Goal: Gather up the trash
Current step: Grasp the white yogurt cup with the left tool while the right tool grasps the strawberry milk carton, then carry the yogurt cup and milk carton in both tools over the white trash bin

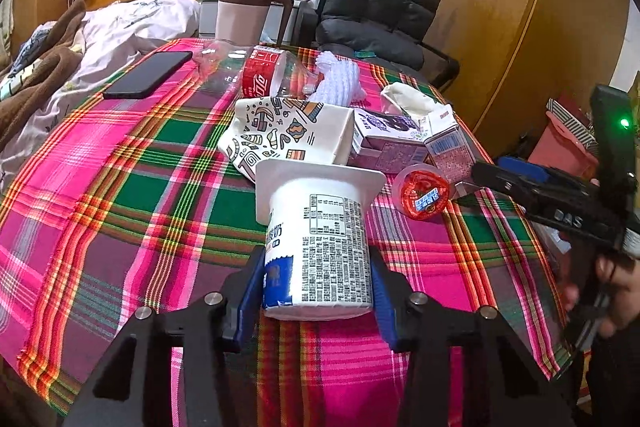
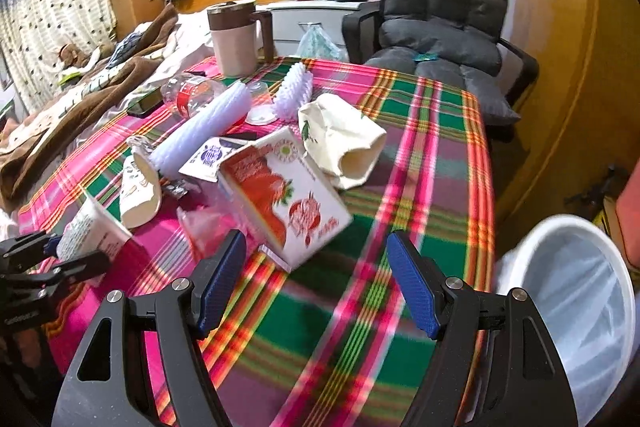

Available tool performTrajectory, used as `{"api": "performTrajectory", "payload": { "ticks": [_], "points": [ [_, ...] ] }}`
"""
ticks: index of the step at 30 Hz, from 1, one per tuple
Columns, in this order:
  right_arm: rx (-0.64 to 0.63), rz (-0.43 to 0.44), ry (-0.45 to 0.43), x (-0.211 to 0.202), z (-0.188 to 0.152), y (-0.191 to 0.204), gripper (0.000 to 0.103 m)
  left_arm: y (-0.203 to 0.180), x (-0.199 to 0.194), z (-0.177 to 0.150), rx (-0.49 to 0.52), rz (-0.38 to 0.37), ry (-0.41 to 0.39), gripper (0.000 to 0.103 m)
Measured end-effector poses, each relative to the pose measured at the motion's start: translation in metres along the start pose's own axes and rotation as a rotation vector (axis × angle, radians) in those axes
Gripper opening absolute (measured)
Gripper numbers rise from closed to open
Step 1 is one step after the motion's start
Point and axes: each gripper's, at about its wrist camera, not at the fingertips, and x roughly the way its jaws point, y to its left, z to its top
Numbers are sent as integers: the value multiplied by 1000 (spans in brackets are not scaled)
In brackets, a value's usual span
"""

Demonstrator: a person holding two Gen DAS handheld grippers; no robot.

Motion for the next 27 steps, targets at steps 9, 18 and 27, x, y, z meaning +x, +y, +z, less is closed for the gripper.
{"api": "performTrajectory", "payload": {
  "ticks": [9,18,27],
  "points": [
    [-100,72,34,18,11,-2,74,1,8,1,-4,-12,11,48],
    [-19,103,23,8,10,-6,63,1,8,3,-6,-8,11,48],
    [62,73,-15,-21,-4,-4,62,-9,-10,0,13,-16,-17,48]
  ]
}}
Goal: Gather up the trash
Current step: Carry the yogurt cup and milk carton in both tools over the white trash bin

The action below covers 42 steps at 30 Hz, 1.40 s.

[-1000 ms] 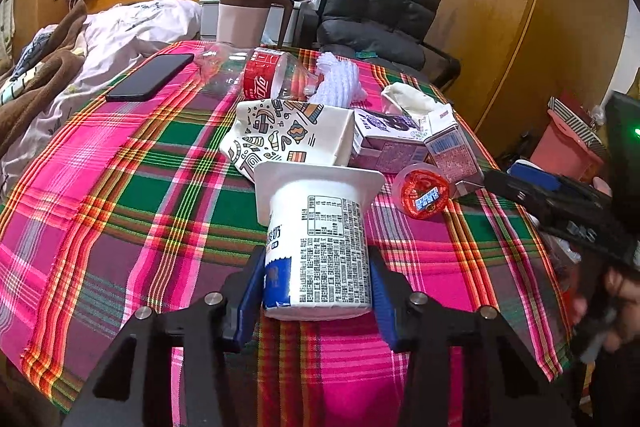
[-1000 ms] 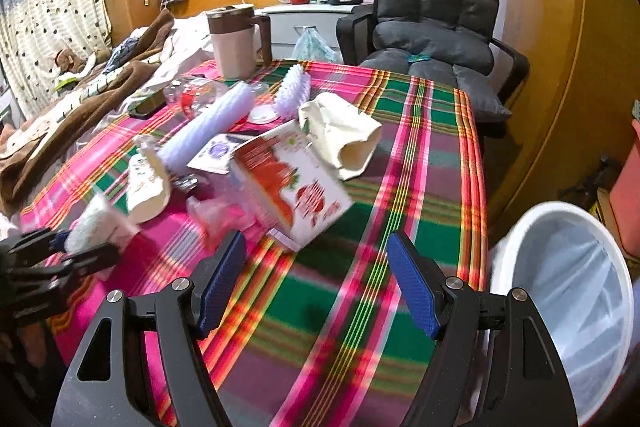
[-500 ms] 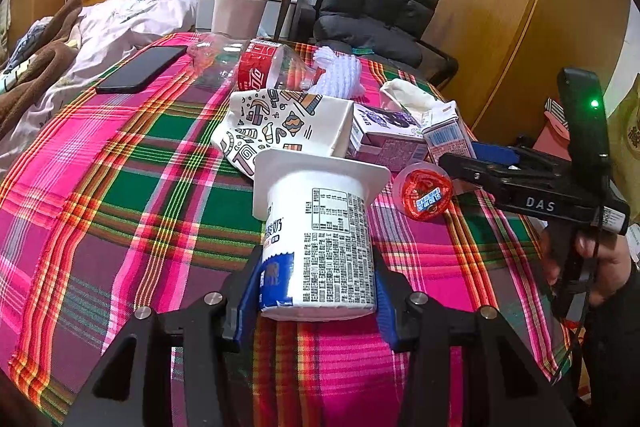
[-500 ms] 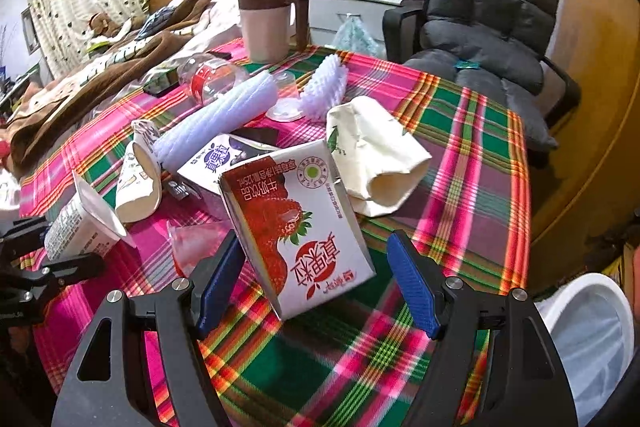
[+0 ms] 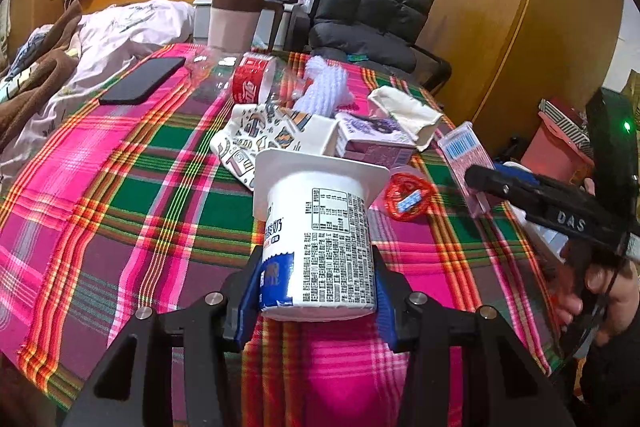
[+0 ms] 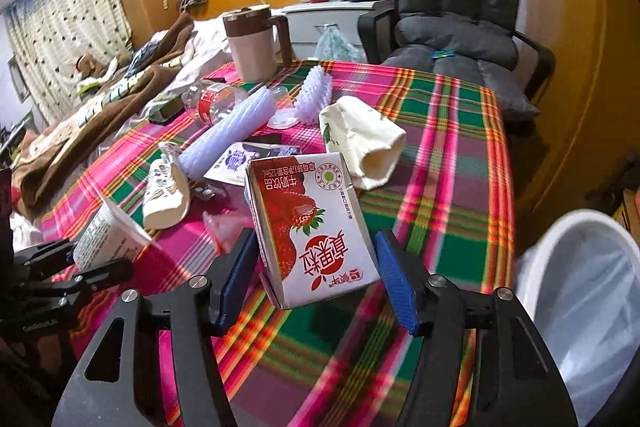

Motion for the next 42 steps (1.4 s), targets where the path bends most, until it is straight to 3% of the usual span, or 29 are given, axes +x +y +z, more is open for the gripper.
{"api": "performTrajectory", "payload": {
  "ticks": [14,42],
  "points": [
    [116,-19,-37,-36,-28,-2,62,-40,-22,-4,73,-52,-9,48],
    [357,-292,-104,-89,-78,-93,62,-184,25,27,317,-251,13,48]
  ]
}}
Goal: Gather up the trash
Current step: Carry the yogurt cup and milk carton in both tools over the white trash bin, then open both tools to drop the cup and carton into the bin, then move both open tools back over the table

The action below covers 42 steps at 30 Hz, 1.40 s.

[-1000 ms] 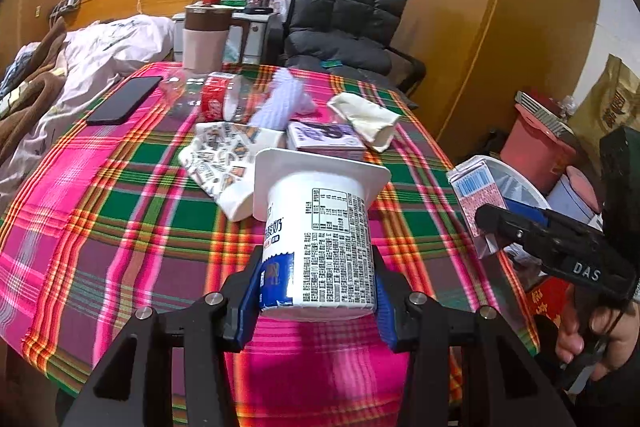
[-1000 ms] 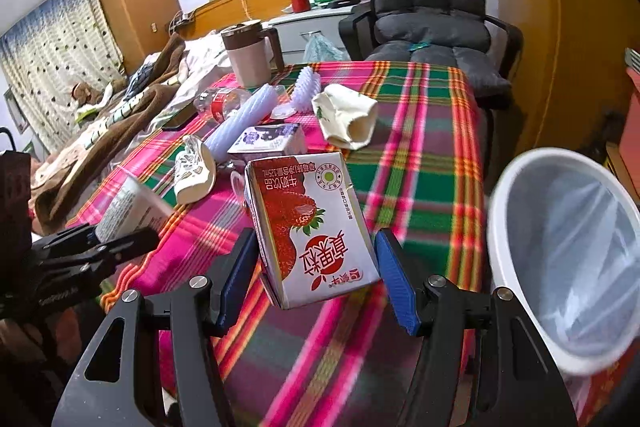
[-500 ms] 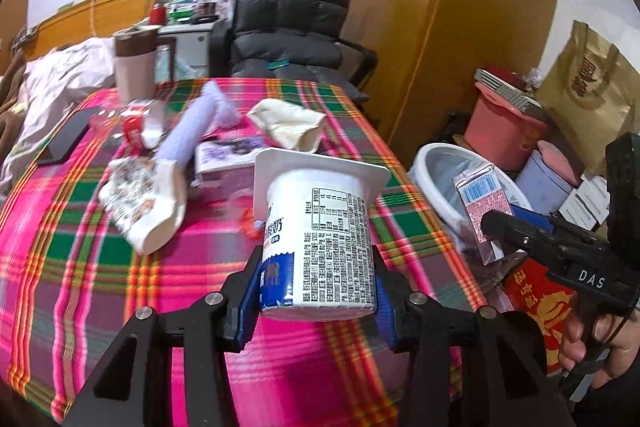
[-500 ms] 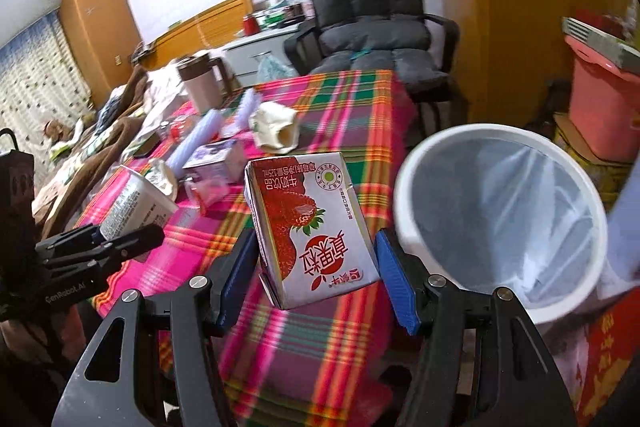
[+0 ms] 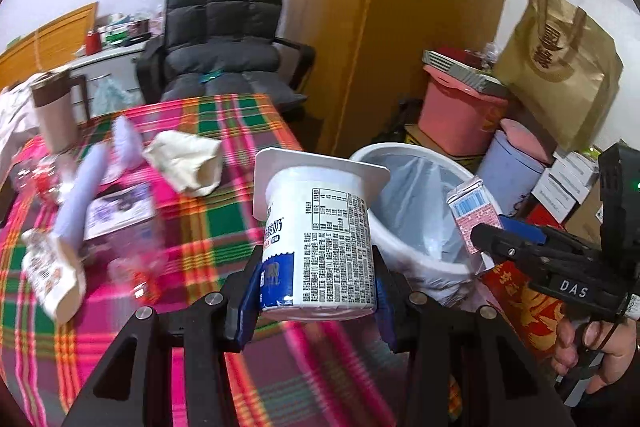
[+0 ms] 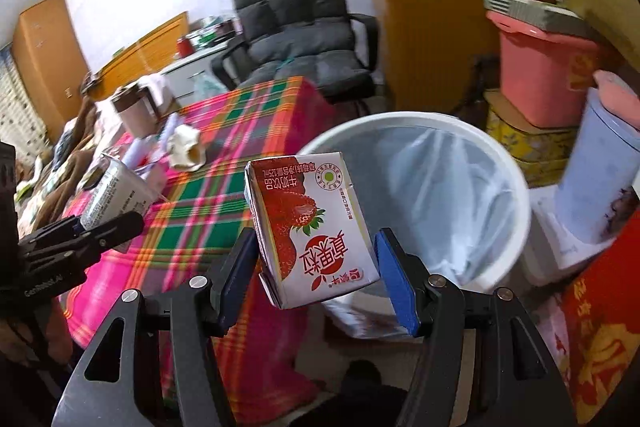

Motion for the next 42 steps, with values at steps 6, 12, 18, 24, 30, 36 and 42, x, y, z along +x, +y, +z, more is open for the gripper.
{"api": "performTrajectory", "payload": {
  "ticks": [6,12,18,24,30,36,42],
  "points": [
    [34,-48,18,0,-5,-22,62,-27,29,14,37,-75,18,48],
    [43,-90,32,1,-4,-37,62,-46,56,25,61,-132,48,48],
    [47,-108,42,4,-2,-45,62,-61,82,29,84,-160,83,48],
    [20,-122,59,8,2,-42,62,-68,97,28,103,-175,104,48],
    [5,-136,50,7,3,-43,63,-71,98,29,108,-188,85,55],
    [13,-133,30,1,3,-41,63,-67,91,29,96,-178,72,55],
    [15,-115,2,-7,3,-33,63,-58,73,24,88,-148,47,55]
  ]
}}
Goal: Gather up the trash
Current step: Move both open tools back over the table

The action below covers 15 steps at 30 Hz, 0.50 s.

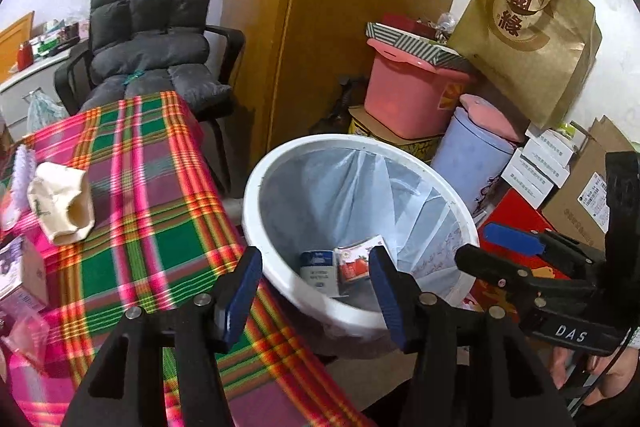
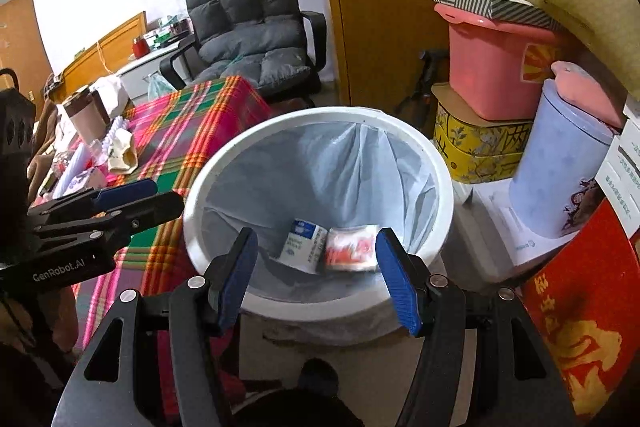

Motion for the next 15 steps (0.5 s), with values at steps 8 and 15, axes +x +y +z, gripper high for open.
{"api": "performTrajectory", "payload": {
  "ticks": [8,15],
  "points": [
    [-9,71,-6,-10,-5,24,63,14,-35,-15,-29,77,-36,55],
    [-40,136,2,-15,-12,48,63,29,-65,-36,-56,154,-50,55]
  ]
}}
